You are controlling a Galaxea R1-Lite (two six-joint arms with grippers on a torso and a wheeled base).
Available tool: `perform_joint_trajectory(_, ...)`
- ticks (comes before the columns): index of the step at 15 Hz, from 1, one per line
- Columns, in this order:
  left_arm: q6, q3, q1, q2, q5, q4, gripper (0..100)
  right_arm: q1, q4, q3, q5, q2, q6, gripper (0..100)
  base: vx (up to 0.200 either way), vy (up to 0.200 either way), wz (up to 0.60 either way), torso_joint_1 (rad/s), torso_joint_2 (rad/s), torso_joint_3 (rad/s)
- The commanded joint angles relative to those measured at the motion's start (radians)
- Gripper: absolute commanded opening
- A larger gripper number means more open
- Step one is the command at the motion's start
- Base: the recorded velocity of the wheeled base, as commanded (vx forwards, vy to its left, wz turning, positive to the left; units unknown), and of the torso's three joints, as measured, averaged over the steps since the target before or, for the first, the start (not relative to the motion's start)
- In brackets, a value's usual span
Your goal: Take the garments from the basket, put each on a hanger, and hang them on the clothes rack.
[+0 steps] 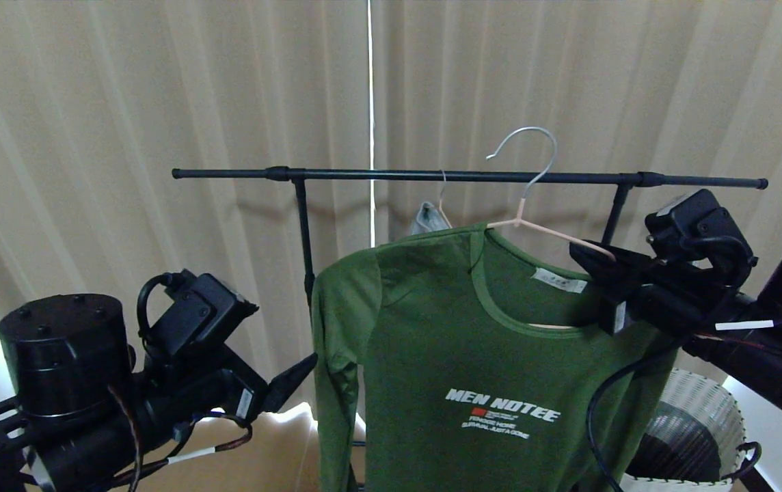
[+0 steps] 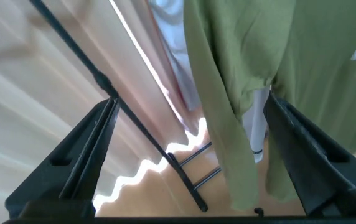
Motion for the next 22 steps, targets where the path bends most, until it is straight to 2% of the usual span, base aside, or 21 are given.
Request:
perform_joint_trajectory(1,-0.007,-0.054,0.001,0.084,-0.001,-0.002,100,0.004,0.0,0.006,0.036,-0.03,0.003,0,0.0,0.0,0.0,0.0,0.0,0.0)
perform_joint_trajectory(3,-0.052,-0.102,0.0,0.114,-0.002,-0.002,100,0.004,0.0,0.014,0.079,-0.054,0.003,0,0.0,0.0,0.0,0.0,0.0,0.0)
perform_joint_trajectory(5,-0.056,-0.11,-0.003,0.119,-0.039,-0.002,100,0.004,0.001,0.014,0.081,-0.058,0.003,0,0.0,0.0,0.0,0.0,0.0,0.0)
perform_joint_trajectory(6,-0.055,-0.103,0.0,0.117,-0.068,-0.002,0,0.004,0.001,0.015,0.081,-0.058,0.003,0,0.0,0.0,0.0,0.0,0.0,0.0)
perform_joint_trajectory(9,-0.052,-0.094,0.012,0.117,-0.065,-0.003,0,0.004,0.001,0.012,0.079,-0.057,0.002,0,0.0,0.0,0.0,0.0,0.0,0.0)
perform_joint_trajectory(10,-0.038,-0.067,0.047,0.116,-0.065,-0.026,0,0.001,0.0,0.012,0.071,-0.055,0.002,0,0.0,0.0,0.0,0.0,0.0,0.0)
perform_joint_trajectory(12,0.008,-0.016,0.106,0.117,-0.065,-0.11,0,-0.008,0.0,0.012,0.068,-0.057,0.002,0,0.0,0.0,0.0,0.0,0.0,0.0)
perform_joint_trajectory(14,0.095,0.048,0.193,0.127,-0.067,-0.206,0,-0.048,0.004,0.012,0.064,-0.055,-0.001,0,0.0,0.0,0.0,0.0,0.0,0.0)
perform_joint_trajectory(16,0.106,0.065,0.202,0.127,-0.07,-0.262,0,-0.052,0.004,0.012,0.065,-0.054,-0.001,0,0.0,0.0,0.0,0.0,0.0,0.0)
perform_joint_trajectory(18,0.112,0.082,0.195,0.121,-0.071,-0.27,0,-0.051,0.006,0.01,0.064,-0.052,-0.001,0,0.0,0.0,0.0,0.0,0.0,0.0)
perform_joint_trajectory(19,0.111,0.091,0.188,0.119,-0.071,-0.272,100,-0.051,0.007,0.012,0.064,-0.052,-0.001,0,0.0,0.0,0.0,0.0,0.0,0.0)
perform_joint_trajectory(22,0.106,0.091,0.182,0.121,-0.07,-0.272,100,-0.051,0.009,0.007,0.064,-0.052,-0.003,0,0.0,0.0,0.0,0.0,0.0,0.0)
